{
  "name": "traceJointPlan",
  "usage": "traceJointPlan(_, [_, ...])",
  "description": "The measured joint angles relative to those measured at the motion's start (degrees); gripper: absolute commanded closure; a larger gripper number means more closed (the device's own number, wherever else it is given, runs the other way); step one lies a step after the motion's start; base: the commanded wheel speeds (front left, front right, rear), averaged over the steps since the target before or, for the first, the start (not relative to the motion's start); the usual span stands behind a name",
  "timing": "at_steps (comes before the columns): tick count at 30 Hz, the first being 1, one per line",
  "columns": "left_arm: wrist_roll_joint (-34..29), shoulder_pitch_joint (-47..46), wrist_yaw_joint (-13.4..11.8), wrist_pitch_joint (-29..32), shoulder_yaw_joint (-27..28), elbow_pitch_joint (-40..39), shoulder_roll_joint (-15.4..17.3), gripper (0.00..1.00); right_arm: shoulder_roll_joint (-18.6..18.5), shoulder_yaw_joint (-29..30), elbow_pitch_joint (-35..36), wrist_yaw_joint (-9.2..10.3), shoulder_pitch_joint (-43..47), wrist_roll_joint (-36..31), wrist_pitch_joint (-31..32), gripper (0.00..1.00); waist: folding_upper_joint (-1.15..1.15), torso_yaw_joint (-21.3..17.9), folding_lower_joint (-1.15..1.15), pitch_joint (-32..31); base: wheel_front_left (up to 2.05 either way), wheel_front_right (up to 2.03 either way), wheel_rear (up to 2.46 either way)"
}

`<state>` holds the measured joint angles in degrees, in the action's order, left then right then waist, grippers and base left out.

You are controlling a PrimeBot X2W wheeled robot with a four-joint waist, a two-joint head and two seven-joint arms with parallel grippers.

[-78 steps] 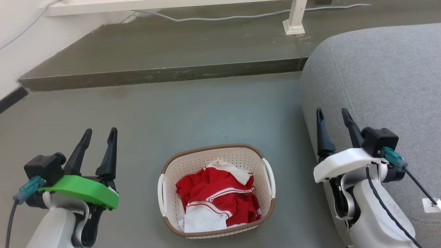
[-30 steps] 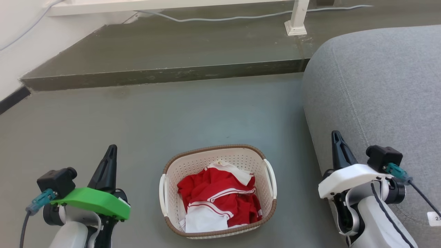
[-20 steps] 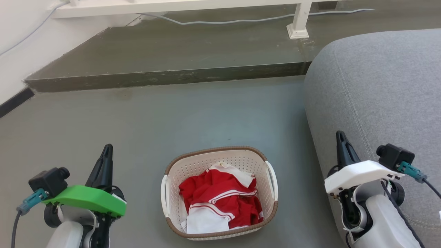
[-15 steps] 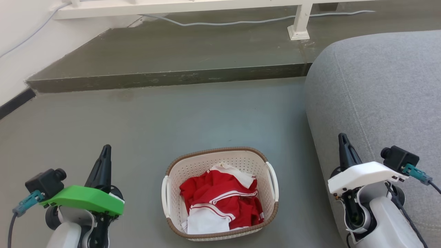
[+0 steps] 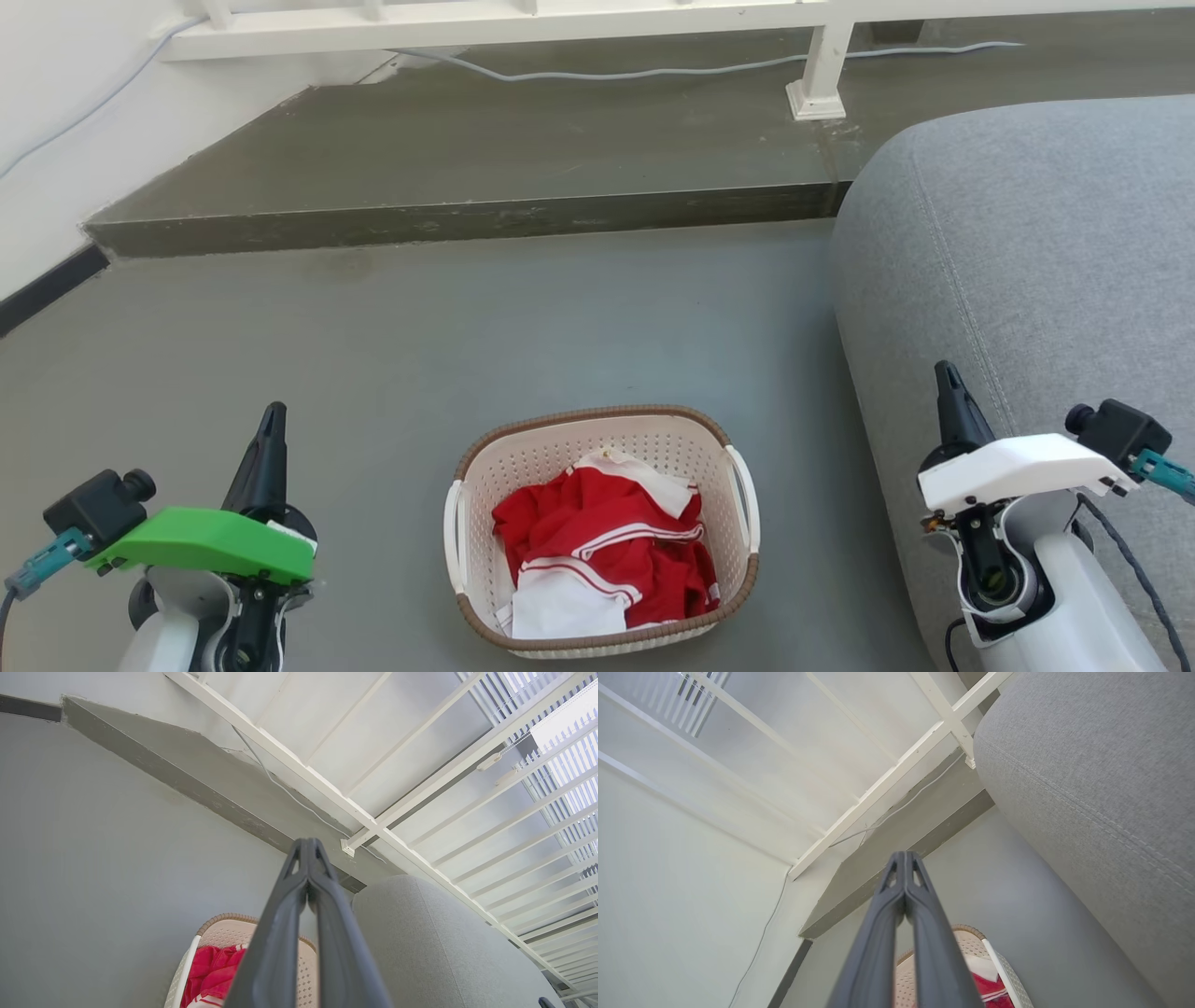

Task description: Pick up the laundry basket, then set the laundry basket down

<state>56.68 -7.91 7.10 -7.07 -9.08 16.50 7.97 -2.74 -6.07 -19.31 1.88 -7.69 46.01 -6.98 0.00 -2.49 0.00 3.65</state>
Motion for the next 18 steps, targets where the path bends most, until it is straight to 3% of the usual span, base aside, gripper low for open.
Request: traceJointPlan(18, [10.7, 0.5, 0.0, 3.5, 3.4, -0.1, -1.3, 1.00, 0.0, 3.7, 0.7, -2.52, 1.1, 13.4, 3.6, 1.00, 0.00, 0.7, 0.00, -1.0, 0.00, 0.00, 0.00])
